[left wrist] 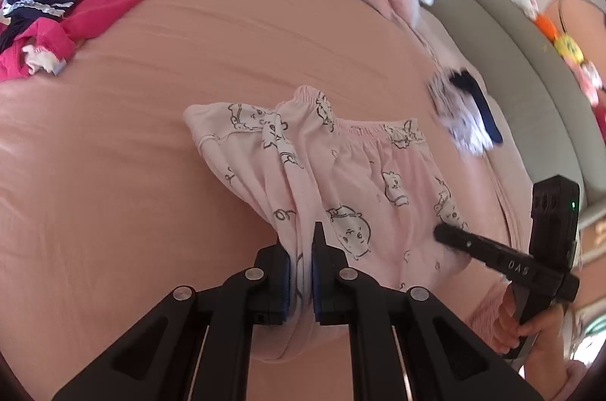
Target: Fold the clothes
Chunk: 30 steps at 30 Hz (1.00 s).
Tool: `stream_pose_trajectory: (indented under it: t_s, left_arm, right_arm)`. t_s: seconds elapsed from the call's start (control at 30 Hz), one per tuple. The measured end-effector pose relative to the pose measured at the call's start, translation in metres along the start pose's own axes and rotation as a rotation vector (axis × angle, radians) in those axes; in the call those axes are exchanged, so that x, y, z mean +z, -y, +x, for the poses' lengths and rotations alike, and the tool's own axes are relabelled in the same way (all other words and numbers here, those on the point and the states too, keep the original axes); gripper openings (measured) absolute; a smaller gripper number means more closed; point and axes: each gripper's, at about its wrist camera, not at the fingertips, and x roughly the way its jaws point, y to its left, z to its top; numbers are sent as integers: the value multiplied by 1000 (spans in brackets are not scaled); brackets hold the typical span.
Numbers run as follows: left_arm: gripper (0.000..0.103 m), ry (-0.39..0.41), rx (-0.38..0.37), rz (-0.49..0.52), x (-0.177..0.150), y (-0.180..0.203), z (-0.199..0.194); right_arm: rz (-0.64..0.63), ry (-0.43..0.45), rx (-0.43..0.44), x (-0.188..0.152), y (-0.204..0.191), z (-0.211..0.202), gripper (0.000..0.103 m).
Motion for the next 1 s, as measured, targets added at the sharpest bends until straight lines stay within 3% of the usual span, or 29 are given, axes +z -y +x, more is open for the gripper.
stream_pose_trajectory:
  t_s: [0.07,0.17,0.23,0.33,0.43,0.53,0.6,0.7,0.87,1.0]
  left_arm:
    - [7,-20,6,26,-18,8,0]
    - [12,-61,90,61,-40,3,14]
    - [13,-57,63,32,-41,-8,10]
    - [21,-14,130,31,-36,-10,-9]
    - [22,73,191,80,-35,-4,-30]
    - [22,95,173,163,-40,13,-32]
    - [22,90,196,152,-46,20,-26]
    - [22,116,189,94,-61,20,-23]
    - [24,131,178,256,-78,45,-16]
    - [33,132,149,346,-85,70,4]
  right_arm:
    - [29,-12,-4,-22,5,-8,8]
    - [-21,-35,-84,-49,7,-4,9]
    - [-52,-17,-88,-58,11,-3,12]
    - [-48,6,-119,-55,11,-21,15]
    - [-86,112,-216,-56,5,-56,15]
    - [-84,153,-200,-63,-1,-67,19]
    - [-63,144,-164,-71,-5,-59,36]
    - [-44,149,-173,-89,-10,-49,36]
    - [-172,181,-237,-114,-31,-47,36]
    - [-216,204,-212,-115,-39,-40,36]
